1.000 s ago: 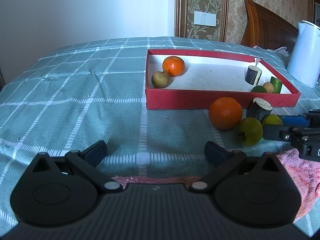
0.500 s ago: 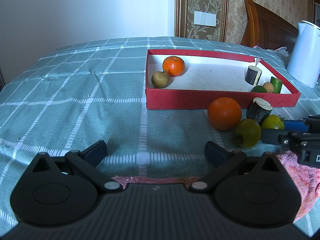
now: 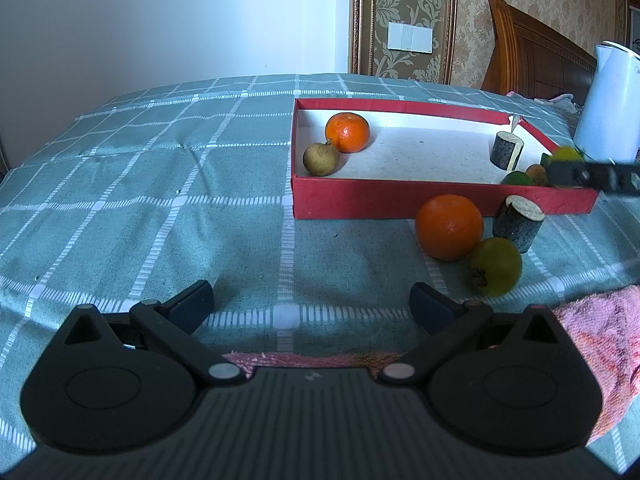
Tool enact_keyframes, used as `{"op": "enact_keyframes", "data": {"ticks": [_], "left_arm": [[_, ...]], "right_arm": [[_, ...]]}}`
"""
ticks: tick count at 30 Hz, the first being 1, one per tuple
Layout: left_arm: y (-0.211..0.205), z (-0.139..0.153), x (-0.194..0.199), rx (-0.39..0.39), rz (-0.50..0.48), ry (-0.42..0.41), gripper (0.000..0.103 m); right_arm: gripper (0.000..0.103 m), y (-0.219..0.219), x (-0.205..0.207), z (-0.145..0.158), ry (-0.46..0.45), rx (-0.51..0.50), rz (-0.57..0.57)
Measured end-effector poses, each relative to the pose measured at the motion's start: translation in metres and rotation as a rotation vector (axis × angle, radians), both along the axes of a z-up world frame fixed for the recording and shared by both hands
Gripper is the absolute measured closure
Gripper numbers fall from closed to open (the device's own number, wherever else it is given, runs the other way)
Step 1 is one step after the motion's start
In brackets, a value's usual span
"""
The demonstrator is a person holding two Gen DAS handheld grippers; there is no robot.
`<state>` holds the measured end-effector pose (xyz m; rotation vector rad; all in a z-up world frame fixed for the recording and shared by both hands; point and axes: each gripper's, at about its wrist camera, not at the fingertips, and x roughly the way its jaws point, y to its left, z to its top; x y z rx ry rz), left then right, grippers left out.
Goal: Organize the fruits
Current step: 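Carry the dark green tomato into the tray and open the right gripper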
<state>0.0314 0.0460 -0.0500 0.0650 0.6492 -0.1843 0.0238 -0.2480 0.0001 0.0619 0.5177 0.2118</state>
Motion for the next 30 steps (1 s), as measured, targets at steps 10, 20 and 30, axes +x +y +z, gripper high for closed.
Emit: {"op": "enact_keyframes", "data": {"ticks": [10, 20, 30], "left_arm": [[0.0, 0.0, 0.0, 0.0, 0.0, 0.0, 0.0], [0.0, 0.0, 0.0, 0.0, 0.0, 0.0, 0.0], [0.0, 0.0, 0.0, 0.0, 0.0, 0.0, 0.0]], "right_arm": [[0.071, -0.003, 0.066, -0.007, 0.066, -0.01, -0.037], [0.071, 0.013, 0.095, -0.024, 0.096, -0.063, -0.041], [0.071, 0.013, 0.096, -0.026, 0.094, -0.064, -0.043]]}}
